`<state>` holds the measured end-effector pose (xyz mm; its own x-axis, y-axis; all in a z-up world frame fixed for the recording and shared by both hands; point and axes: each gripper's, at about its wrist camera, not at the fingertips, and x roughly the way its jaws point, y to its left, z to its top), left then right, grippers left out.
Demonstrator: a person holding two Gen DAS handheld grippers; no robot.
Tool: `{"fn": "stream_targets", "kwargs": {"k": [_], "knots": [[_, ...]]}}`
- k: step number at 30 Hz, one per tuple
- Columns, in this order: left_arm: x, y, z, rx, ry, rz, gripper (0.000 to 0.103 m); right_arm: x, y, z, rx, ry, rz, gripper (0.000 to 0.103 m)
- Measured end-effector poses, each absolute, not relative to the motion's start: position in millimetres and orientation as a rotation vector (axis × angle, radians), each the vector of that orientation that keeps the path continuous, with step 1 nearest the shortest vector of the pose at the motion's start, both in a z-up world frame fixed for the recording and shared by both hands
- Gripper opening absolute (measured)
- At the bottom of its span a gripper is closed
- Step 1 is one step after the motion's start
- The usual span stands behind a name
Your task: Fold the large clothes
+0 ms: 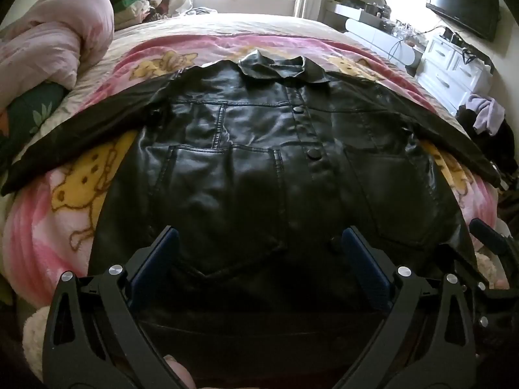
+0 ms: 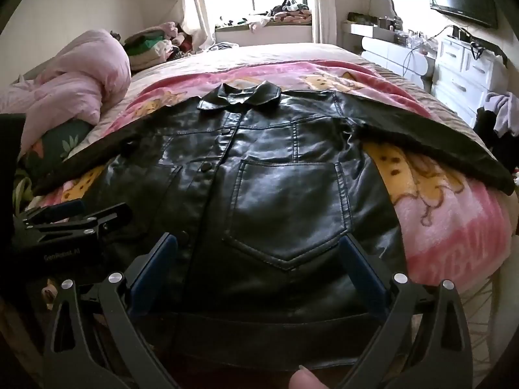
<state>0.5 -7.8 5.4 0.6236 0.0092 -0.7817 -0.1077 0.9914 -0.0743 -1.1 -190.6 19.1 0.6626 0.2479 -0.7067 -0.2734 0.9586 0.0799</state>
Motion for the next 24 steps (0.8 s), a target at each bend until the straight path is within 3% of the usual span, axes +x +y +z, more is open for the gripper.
{"fn": "stream_targets", "kwargs": {"k": [24], "knots": [[1.4,-4.0,6.2,-0.120,0.892,0.068,0.094,-0.9,-187.4,17.1,-0.055,0.789,0.296,0.099]]}}
